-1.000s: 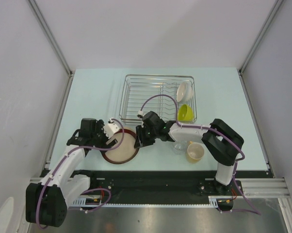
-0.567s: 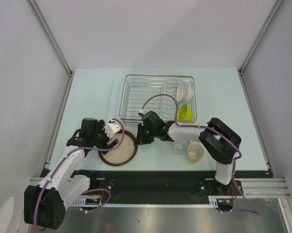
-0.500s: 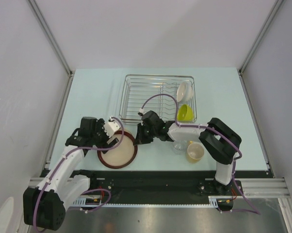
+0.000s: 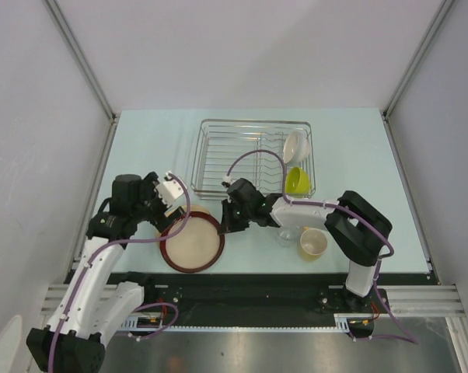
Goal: Load the mixed dishes into the dish rack
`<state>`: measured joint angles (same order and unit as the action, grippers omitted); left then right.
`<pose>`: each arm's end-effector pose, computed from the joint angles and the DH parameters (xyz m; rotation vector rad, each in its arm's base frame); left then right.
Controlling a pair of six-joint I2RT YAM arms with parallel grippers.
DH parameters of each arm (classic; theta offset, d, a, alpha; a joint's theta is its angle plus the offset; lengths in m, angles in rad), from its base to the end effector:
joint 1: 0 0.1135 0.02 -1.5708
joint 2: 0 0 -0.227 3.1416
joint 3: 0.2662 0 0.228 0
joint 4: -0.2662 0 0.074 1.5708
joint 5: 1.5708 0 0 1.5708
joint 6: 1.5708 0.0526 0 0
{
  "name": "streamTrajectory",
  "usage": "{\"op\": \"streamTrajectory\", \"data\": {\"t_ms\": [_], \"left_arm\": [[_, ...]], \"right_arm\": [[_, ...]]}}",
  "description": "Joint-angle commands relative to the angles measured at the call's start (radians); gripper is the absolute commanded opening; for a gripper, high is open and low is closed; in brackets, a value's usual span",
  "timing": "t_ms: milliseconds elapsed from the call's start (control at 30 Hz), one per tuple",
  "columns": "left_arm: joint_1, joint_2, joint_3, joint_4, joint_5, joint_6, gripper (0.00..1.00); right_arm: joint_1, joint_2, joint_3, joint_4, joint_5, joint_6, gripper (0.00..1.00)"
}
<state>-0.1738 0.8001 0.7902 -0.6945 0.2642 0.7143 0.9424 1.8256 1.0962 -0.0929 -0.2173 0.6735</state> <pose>0.1724 -0.0442 0.2534 1.0875 1.9652 -0.0103 0.2063 0.3032 0.1394 -0.4619 2.5787 0.9404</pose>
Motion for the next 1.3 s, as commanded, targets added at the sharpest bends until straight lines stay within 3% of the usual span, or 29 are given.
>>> {"op": "streamTrajectory", "data": {"t_ms": [0, 167, 333, 633, 1267], "left_arm": [[0.040, -0.032, -0.097, -0.046, -0.033, 0.108, 0.99], [0.152, -0.024, -0.128, -0.033, 0.015, 0.139, 0.99], [0.264, 0.023, -0.025, -0.030, 0.170, 0.053, 0.98], [0.293, 0.119, 0.052, -0.007, 0.286, -0.073, 0.98], [0.293, 0.156, 0.011, 0.067, 0.285, -0.134, 0.98]], "right_arm": [[-0.011, -0.068, 0.007, -0.129, 0.140, -0.106, 0.00], [-0.030, -0.114, 0.007, -0.151, 0.154, -0.115, 0.00], [-0.050, -0.199, 0.007, -0.163, 0.171, -0.155, 0.00], [-0.063, -0.269, 0.037, -0.217, 0.180, -0.236, 0.00], [-0.083, -0.331, 0.289, -0.367, 0.079, -0.328, 0.00]]}}
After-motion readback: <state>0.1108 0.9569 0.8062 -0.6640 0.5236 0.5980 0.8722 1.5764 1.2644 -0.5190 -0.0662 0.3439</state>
